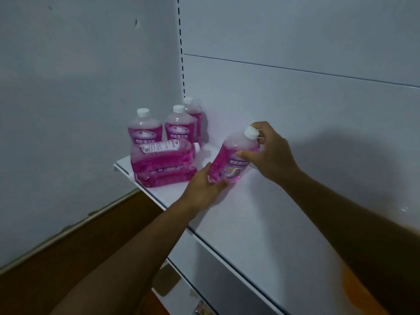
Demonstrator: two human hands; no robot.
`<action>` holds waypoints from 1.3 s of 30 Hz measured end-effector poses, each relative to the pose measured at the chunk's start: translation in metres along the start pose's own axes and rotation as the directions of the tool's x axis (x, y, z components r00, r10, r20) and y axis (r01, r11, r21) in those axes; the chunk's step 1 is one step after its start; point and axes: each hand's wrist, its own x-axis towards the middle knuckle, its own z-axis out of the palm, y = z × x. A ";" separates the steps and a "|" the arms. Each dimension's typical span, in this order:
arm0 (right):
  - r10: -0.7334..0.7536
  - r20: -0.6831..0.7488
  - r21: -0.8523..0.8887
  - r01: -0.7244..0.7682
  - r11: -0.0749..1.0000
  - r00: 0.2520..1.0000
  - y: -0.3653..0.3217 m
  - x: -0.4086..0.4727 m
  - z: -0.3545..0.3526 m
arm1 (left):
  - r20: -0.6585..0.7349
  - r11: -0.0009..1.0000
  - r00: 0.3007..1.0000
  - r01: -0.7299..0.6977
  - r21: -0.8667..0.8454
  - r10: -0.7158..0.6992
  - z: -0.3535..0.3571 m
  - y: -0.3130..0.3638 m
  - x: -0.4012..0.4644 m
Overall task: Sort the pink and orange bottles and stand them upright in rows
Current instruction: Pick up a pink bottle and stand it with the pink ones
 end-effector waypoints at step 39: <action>0.323 0.009 -0.477 -0.279 0.833 0.947 0.040 -0.113 -0.128 | 0.338 0.875 0.924 -0.306 0.374 0.179 0.150 0.043 -0.045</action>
